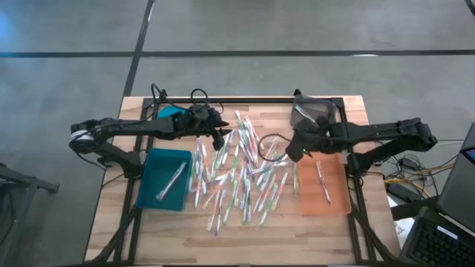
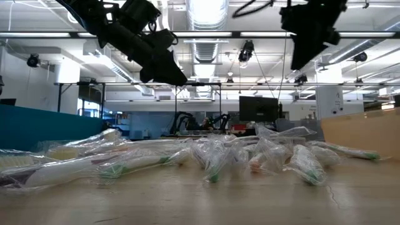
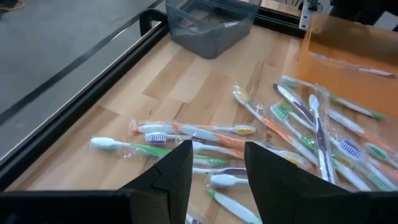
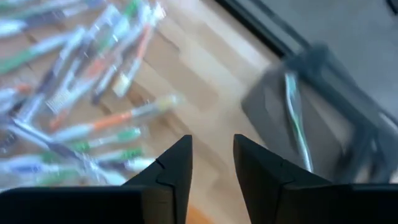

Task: Pick & Place Toothbrushes
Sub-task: Put the green toothbrush into the black bin

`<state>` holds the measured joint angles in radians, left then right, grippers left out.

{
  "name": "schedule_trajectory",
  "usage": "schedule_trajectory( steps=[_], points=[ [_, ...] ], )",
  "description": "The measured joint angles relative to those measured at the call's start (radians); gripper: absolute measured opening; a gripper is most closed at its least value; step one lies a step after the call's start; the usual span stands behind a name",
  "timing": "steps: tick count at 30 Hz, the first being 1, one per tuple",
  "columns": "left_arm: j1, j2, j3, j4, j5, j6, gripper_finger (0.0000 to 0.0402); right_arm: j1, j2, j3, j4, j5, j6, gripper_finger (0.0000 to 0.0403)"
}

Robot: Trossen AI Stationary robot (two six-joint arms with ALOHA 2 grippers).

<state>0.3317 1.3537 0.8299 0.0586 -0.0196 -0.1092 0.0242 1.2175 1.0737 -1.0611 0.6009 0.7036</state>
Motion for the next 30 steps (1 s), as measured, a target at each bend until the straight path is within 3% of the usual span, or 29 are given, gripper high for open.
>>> schedule_trajectory(
  steps=[6, 13, 30],
  points=[
    [0.0, 0.0, 0.0, -0.003, 0.0, -0.018, 0.0151, -0.11, 0.003, -0.001, 0.192, -0.032, -0.199, 0.0132],
    [0.0, 0.0, 0.0, -0.005, 0.0, -0.019, 0.0151, -0.219, 0.013, -0.01, 0.421, -0.23, -0.395, 0.0146],
    [-0.001, 0.0, 0.0, -0.01, 0.0, -0.013, 0.0151, -0.265, 0.119, -0.046, 0.43, -0.371, -0.363, 0.0098]
  ],
)
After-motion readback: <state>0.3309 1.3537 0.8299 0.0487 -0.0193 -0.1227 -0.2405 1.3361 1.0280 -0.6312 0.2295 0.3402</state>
